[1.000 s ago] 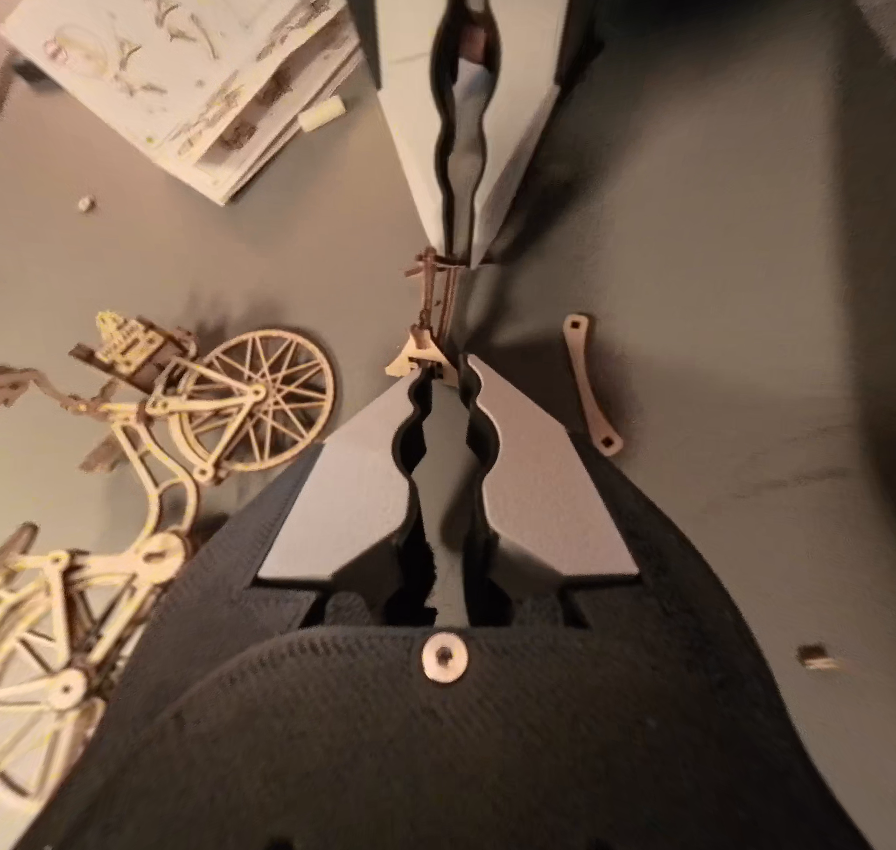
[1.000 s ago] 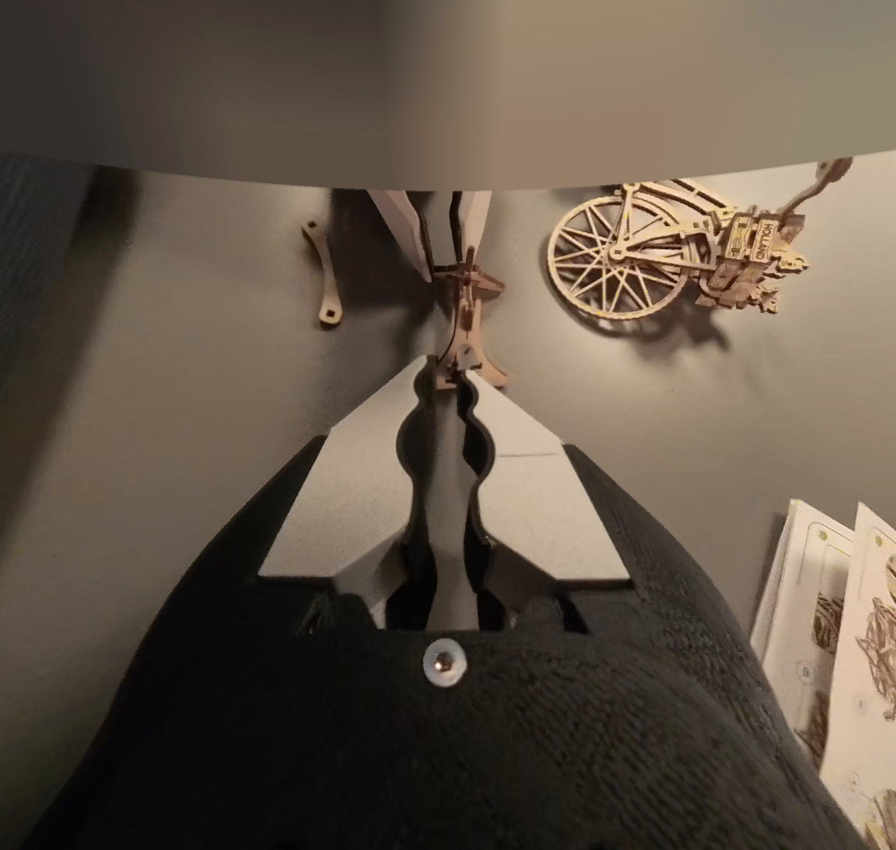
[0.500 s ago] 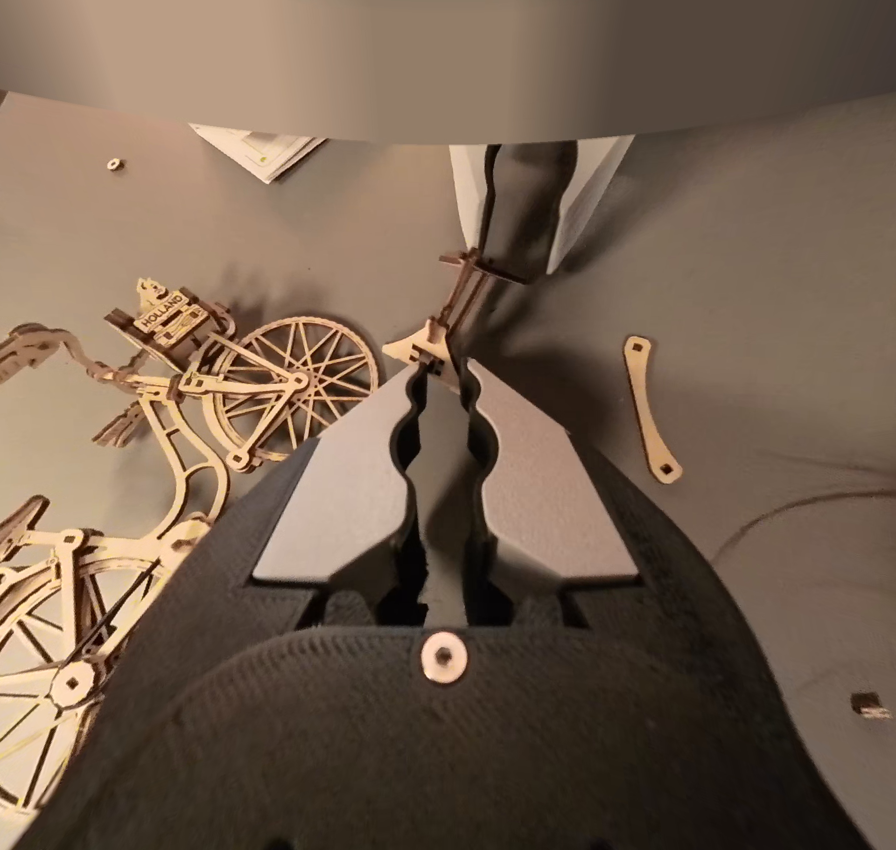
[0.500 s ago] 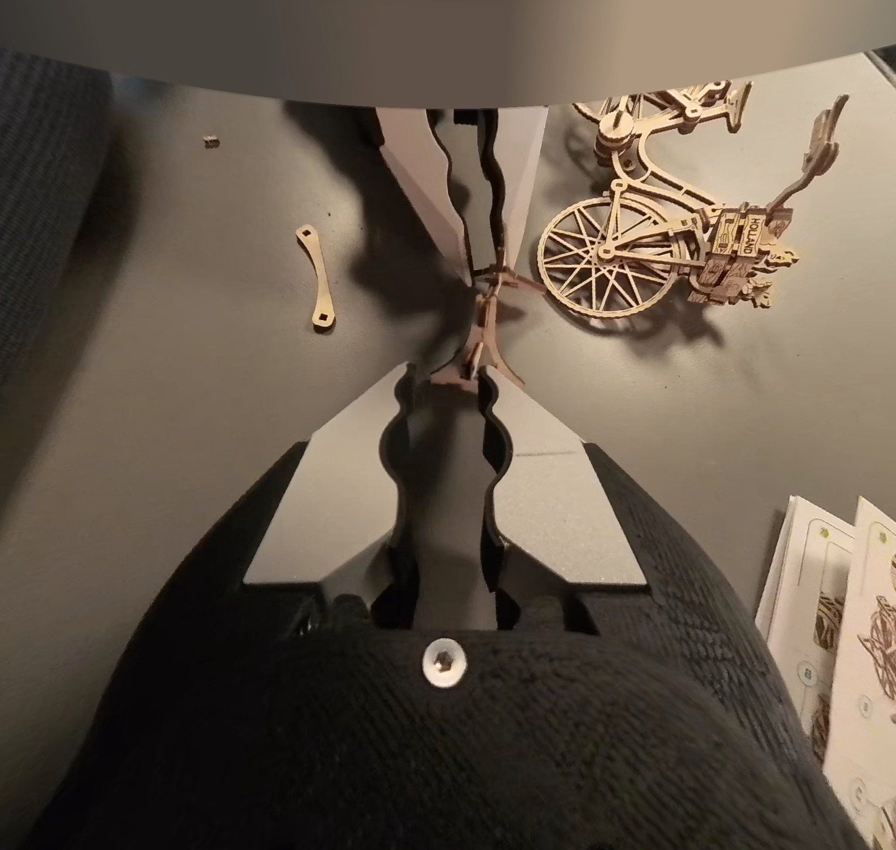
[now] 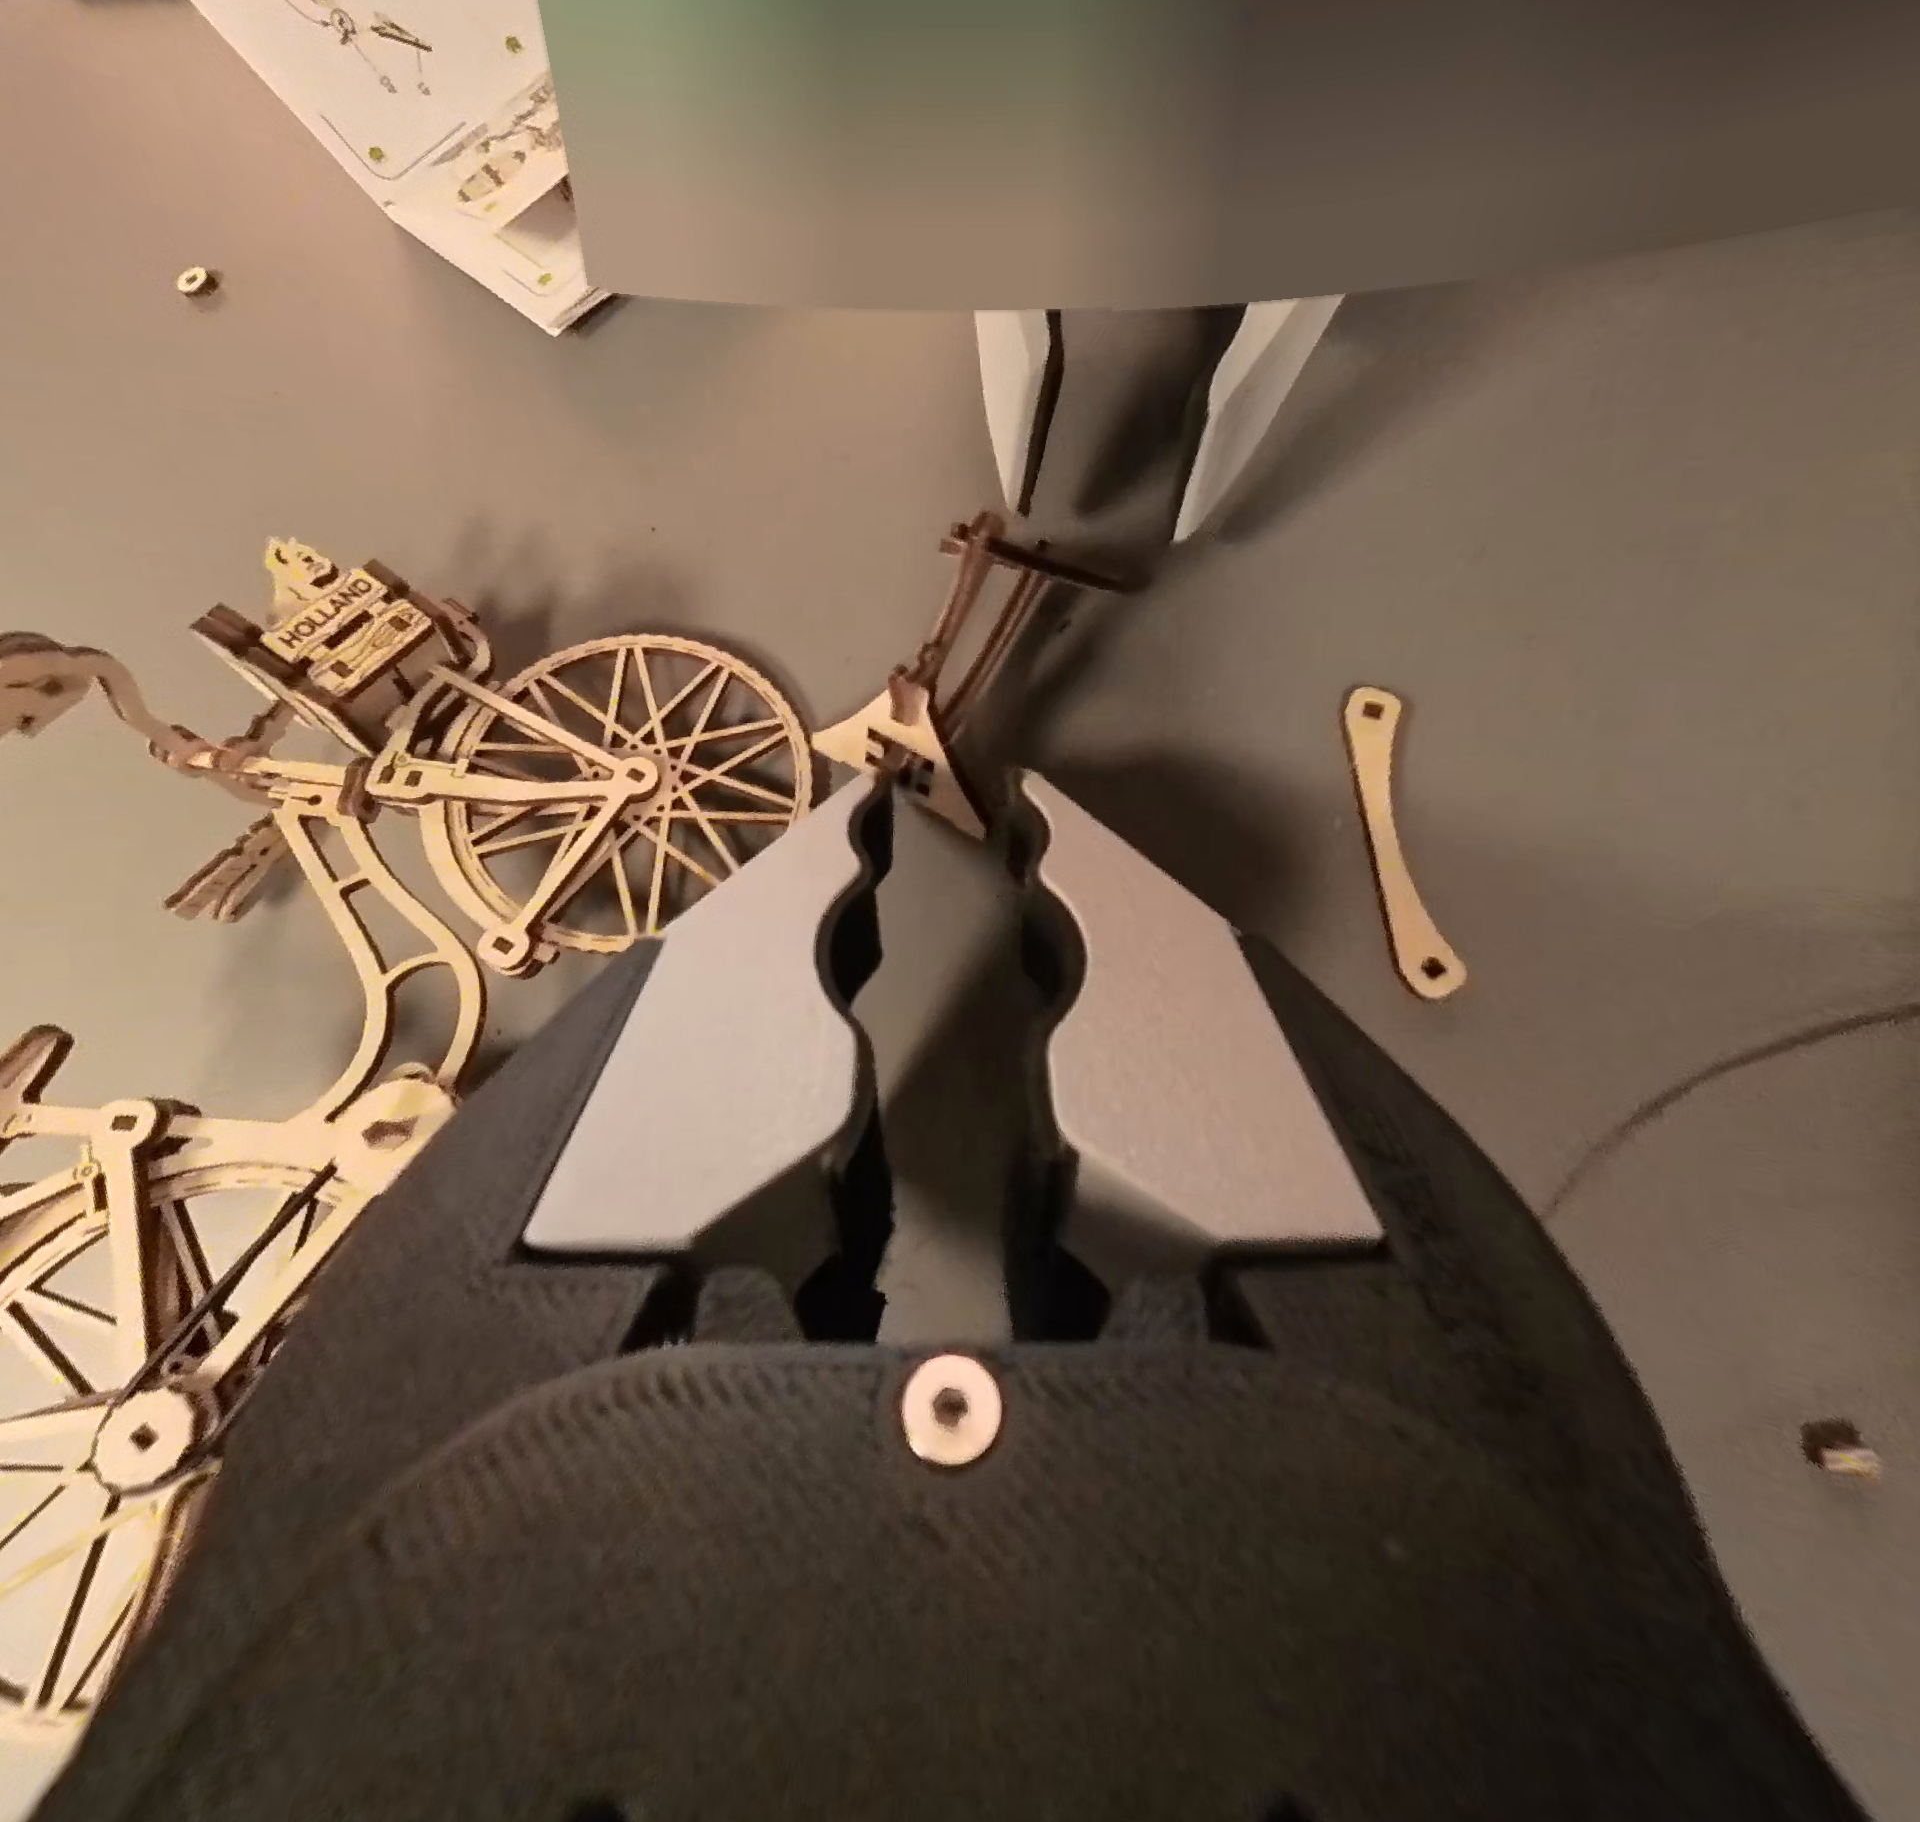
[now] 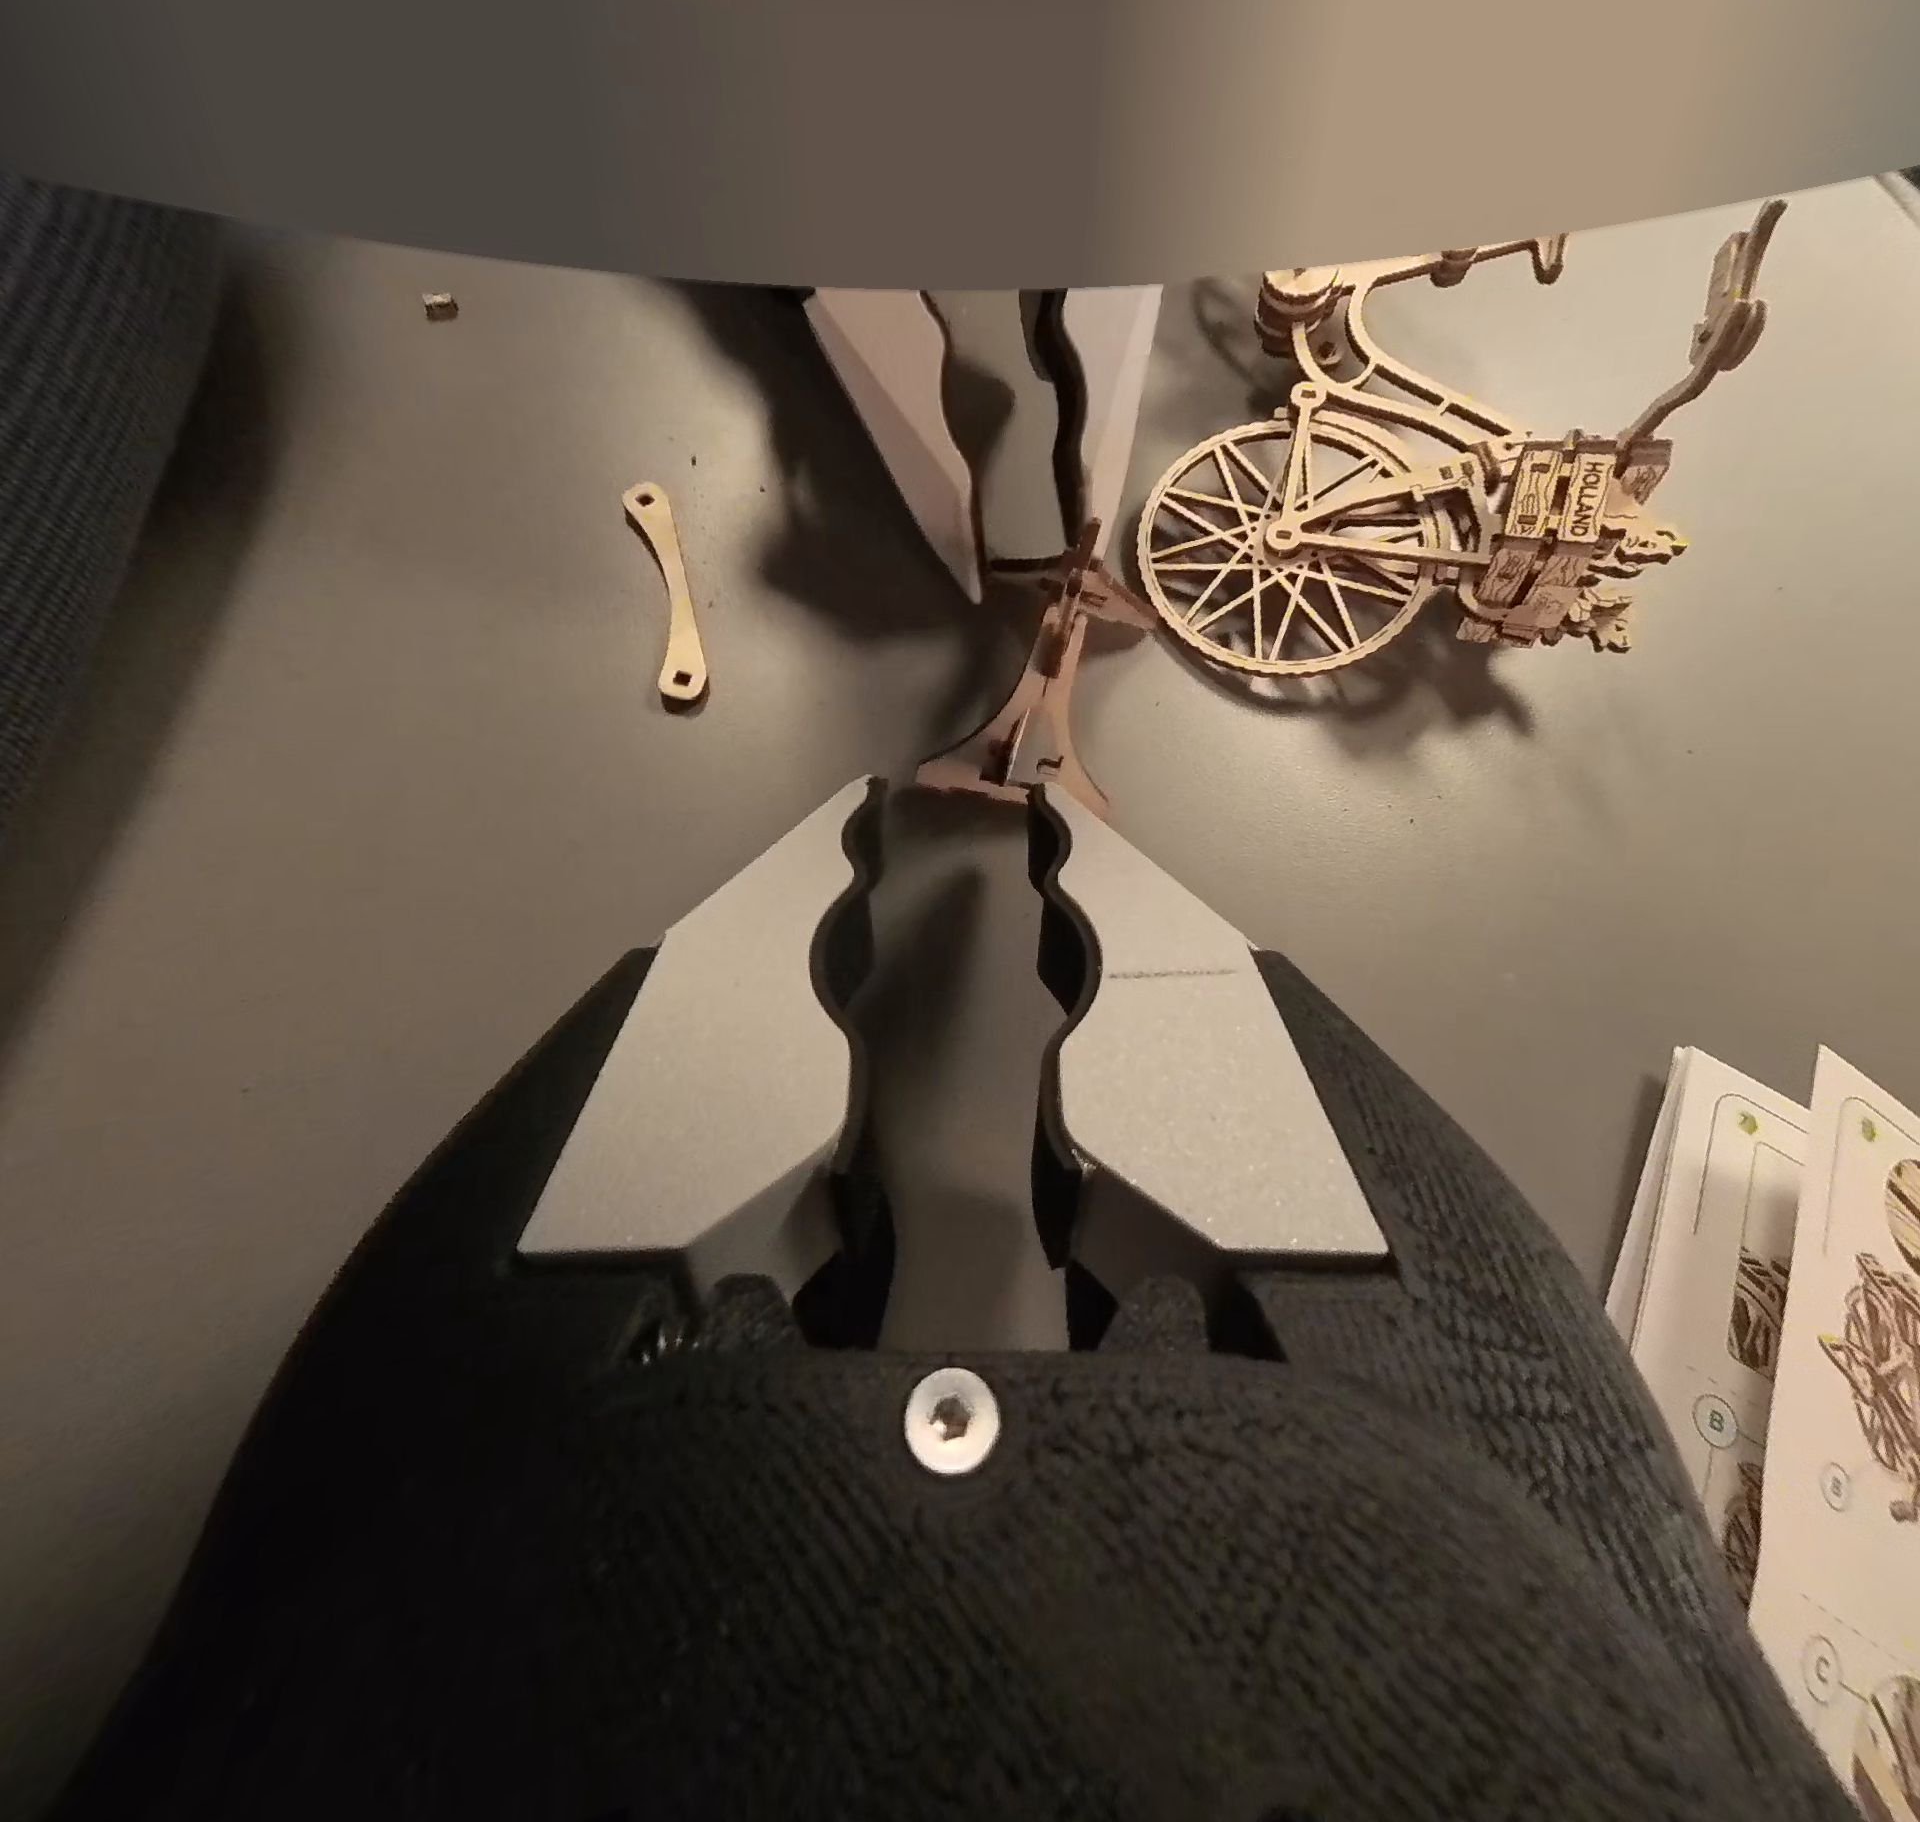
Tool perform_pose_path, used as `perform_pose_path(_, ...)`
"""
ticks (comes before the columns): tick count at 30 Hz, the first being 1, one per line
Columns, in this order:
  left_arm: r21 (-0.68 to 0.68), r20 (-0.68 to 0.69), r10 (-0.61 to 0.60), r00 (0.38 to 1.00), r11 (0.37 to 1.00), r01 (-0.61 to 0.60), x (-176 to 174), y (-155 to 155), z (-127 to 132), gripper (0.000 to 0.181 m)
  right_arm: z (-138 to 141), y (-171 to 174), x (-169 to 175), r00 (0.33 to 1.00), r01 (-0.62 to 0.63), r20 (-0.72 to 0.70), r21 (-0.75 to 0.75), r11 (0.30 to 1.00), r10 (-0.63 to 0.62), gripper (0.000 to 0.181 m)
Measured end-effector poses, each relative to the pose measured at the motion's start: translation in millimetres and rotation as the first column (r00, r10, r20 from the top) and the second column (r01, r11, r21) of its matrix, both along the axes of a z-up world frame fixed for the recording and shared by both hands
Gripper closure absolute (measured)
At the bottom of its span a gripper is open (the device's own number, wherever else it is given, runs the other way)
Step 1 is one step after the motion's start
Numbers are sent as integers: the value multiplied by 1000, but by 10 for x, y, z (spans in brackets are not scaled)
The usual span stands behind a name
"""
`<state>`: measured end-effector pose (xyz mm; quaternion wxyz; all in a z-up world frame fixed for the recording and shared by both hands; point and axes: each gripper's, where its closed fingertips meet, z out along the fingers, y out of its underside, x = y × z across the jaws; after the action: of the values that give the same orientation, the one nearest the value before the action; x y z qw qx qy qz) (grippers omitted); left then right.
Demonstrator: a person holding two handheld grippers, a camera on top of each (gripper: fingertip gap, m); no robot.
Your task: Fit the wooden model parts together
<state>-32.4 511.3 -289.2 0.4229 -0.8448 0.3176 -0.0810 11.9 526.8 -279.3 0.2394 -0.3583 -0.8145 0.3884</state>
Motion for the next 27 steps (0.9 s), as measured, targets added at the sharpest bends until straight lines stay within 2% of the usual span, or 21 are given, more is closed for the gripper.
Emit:
perform_pose_path(12, 4, 37, -27, 999, 1000, 27, -5, -43, 54, 155, 1, -8, -14, 1000, 5, -8, 9, 1000, -4, 157)
perform_pose_path(17, -53, 70, -35, 997, 998, 39, 13, -74, 4, 157, -1, -70, -37, 1000, 22, -1, 1, 1000, -22, 158)
perform_pose_path(21, 69, 9, -44, 999, 997, 43, 32, -9, 158, 150, -21, -61, -54, 999, 53, -5, 28, 998, -53, 157)
perform_pose_path(24, 170, -67, -119, 991, 977, 129, 134, 58, 346, 139, -24, -70, -53, 998, 59, -3, 29, 998, -59, 157)
perform_pose_path(27, 152, -98, -202, 974, 965, 215, 251, 145, 365, 133, -42, -62, -62, 997, 71, -4, 50, 996, -71, 157)
